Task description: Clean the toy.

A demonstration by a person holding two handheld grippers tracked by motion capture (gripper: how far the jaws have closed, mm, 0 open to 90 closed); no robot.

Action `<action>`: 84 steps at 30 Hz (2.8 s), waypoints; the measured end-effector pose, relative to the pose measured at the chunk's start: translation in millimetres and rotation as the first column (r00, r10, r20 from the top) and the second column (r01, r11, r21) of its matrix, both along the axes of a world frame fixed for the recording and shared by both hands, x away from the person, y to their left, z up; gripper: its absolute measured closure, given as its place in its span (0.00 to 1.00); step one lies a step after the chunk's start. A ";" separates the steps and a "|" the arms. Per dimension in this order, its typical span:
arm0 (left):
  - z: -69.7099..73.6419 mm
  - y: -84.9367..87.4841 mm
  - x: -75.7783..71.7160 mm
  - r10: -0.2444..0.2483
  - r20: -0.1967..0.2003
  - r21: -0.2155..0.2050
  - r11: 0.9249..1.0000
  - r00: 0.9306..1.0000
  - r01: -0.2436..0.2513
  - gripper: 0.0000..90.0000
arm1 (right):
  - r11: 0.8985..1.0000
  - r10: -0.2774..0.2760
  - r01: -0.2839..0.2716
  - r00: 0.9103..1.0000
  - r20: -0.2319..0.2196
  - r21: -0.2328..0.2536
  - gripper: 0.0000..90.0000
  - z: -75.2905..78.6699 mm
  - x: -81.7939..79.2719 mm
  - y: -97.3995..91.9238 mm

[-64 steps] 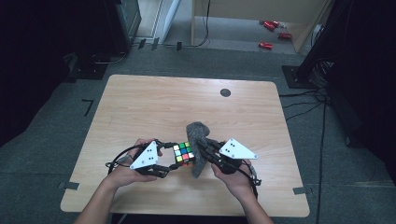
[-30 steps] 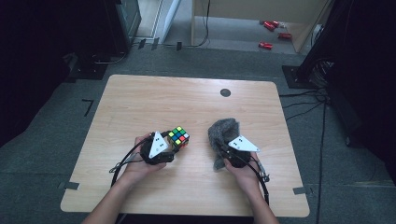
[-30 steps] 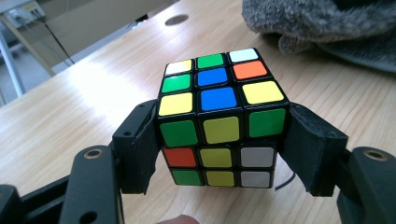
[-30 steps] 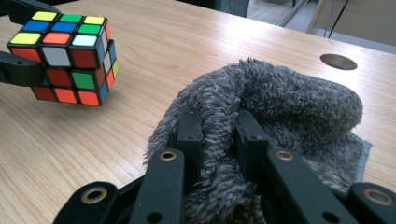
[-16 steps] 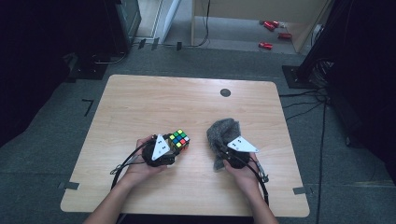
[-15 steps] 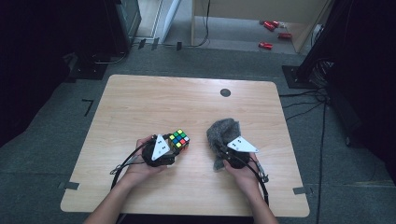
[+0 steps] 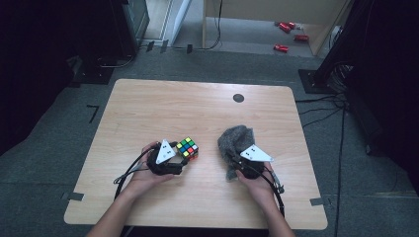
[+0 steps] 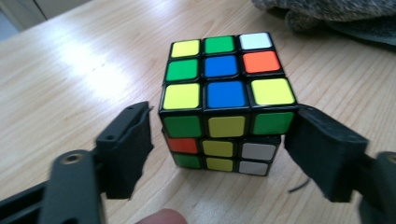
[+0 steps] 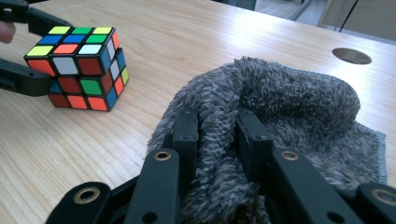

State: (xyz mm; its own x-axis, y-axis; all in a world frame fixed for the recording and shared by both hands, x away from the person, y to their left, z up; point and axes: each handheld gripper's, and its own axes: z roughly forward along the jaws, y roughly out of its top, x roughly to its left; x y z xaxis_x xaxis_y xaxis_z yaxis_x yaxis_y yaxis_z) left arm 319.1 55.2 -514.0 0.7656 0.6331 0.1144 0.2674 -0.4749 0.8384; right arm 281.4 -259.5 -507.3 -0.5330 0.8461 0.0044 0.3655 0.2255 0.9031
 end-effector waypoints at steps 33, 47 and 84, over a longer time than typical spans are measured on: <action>5.6 -2.3 0.5 -0.054 -0.050 -0.019 0.998 0.997 0.053 0.16 | 0.999 0.043 -0.042 0.999 -0.030 0.011 0.51 0.8 -0.7 6.6; 23.8 22.1 -2.3 -0.011 -0.069 -0.033 0.999 0.998 0.009 0.12 | 0.999 0.034 -0.034 0.999 -0.032 0.018 0.12 18.4 -10.1 -1.3; 5.9 145.2 -51.1 0.213 -0.121 0.026 0.977 0.970 -0.211 0.11 | 0.991 -0.125 0.119 0.985 -0.115 -0.057 0.00 9.1 -50.2 -105.3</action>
